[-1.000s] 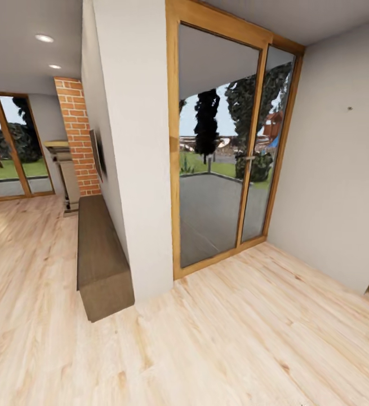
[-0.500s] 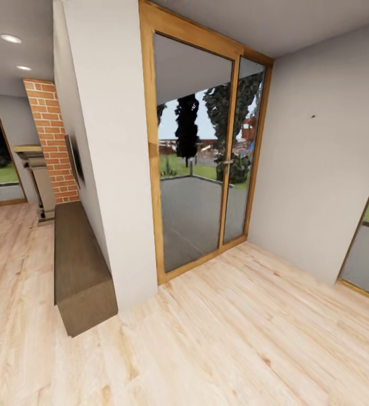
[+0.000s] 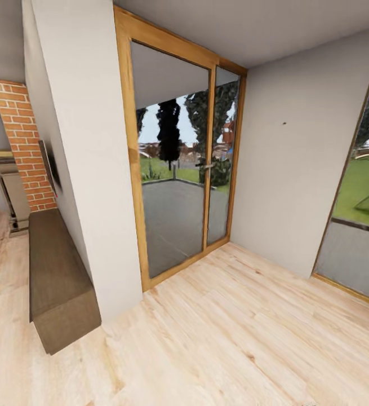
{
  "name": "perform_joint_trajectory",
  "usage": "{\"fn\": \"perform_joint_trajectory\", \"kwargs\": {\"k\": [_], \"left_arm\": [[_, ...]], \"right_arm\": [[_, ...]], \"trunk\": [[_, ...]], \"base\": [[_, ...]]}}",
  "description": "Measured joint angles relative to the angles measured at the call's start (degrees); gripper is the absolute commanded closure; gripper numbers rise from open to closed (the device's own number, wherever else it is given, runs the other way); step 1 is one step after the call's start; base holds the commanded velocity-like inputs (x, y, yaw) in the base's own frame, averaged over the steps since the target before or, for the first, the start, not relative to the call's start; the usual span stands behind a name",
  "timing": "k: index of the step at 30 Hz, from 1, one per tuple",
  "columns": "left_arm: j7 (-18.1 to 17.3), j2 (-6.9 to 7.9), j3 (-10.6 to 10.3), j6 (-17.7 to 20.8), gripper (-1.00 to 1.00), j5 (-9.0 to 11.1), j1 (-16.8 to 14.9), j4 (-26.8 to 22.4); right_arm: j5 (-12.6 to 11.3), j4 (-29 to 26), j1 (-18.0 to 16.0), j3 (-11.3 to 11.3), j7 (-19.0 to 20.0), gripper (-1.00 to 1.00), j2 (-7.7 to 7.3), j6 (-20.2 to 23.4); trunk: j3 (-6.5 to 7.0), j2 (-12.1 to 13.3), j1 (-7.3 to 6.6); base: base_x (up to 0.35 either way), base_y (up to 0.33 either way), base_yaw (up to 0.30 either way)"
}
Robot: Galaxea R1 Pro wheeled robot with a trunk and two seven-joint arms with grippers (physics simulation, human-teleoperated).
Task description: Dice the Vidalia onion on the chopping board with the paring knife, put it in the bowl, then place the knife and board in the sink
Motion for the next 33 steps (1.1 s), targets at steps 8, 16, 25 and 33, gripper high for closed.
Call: {"fn": "perform_joint_trajectory", "kwargs": {"k": [8, 16, 25, 33], "left_arm": [[0.0, 0.0, -0.01, 0.0, -1.0, 0.0, 0.0, 0.01], [0.0, -0.07, 0.0, 0.0, -1.0, -0.06, 0.0, 0.9], [-0.01, -0.09, 0.0, 0.0, -1.0, -0.08, 0.0, 1.09], [-0.01, -0.09, 0.0, 0.0, -1.0, -0.06, -0.01, 1.13]], "right_arm": [[0.0, 0.0, 0.0, 0.0, 0.0, -1.0, 0.0, 0.0], [0.0, 0.0, 0.0, 0.0, 0.0, -1.0, 0.0, 0.0], [0.0, 0.0, 0.0, 0.0, 0.0, -1.0, 0.0, 0.0], [0.0, -0.01, -0.01, 0.0, 0.0, -1.0, 0.0, 0.0]], "trunk": [[1.96, 3.21, -1.76], [3.93, 6.43, -3.52], [6.14, 10.04, -5.5], [8.05, 13.22, -7.25]], "base": [[0.0, 0.0, -0.217], [0.0, 0.0, -0.217], [0.0, 0.0, -0.217], [0.0, 0.0, -0.217]]}}
